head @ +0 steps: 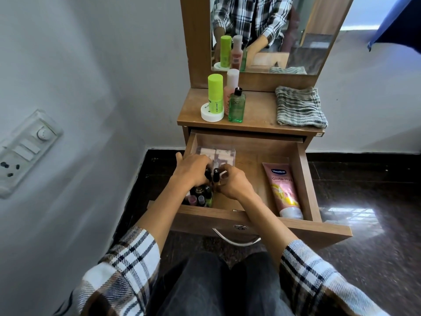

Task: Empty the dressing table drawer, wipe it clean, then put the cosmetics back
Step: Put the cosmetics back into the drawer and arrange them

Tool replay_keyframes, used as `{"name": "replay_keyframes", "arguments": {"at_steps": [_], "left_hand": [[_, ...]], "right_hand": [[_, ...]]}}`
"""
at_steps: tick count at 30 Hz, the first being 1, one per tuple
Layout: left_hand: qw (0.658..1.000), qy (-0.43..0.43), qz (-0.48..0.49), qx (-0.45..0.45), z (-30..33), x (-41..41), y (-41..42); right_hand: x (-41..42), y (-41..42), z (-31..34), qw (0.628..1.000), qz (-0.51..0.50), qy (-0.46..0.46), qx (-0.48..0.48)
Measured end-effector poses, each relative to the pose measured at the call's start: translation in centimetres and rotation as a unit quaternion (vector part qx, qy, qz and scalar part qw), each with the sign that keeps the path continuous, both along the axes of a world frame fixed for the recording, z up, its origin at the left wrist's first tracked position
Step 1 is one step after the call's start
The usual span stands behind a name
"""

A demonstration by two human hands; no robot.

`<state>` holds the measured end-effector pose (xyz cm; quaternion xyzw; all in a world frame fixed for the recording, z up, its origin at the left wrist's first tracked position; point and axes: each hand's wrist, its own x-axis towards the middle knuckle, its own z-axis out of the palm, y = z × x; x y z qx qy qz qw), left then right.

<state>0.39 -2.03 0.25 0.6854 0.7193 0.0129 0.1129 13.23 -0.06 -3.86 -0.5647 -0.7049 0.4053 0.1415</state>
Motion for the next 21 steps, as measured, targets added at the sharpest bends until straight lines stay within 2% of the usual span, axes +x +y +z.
{"name": "replay_keyframes", "arguments": {"at_steps": [10,16,21], "left_hand": [[0.998,-0.055,0.016,0.003,1.7,-0.3,-0.7],[0.997,-0.064,0.028,0.040,2.9,0.2,-2.1],[0.996,-0.058,0.045,0.058,4.1,-0.1,-3.5]], "right_hand": [[0.4,-0.5,0.1,0.999,-0.029,0.027,0.032],[1.0,-1.7,1.4,0.986,-0.087,0.088,0.112],[1.5,-1.9,3.2,0.978,-0.093,0.074,0.172]]}}
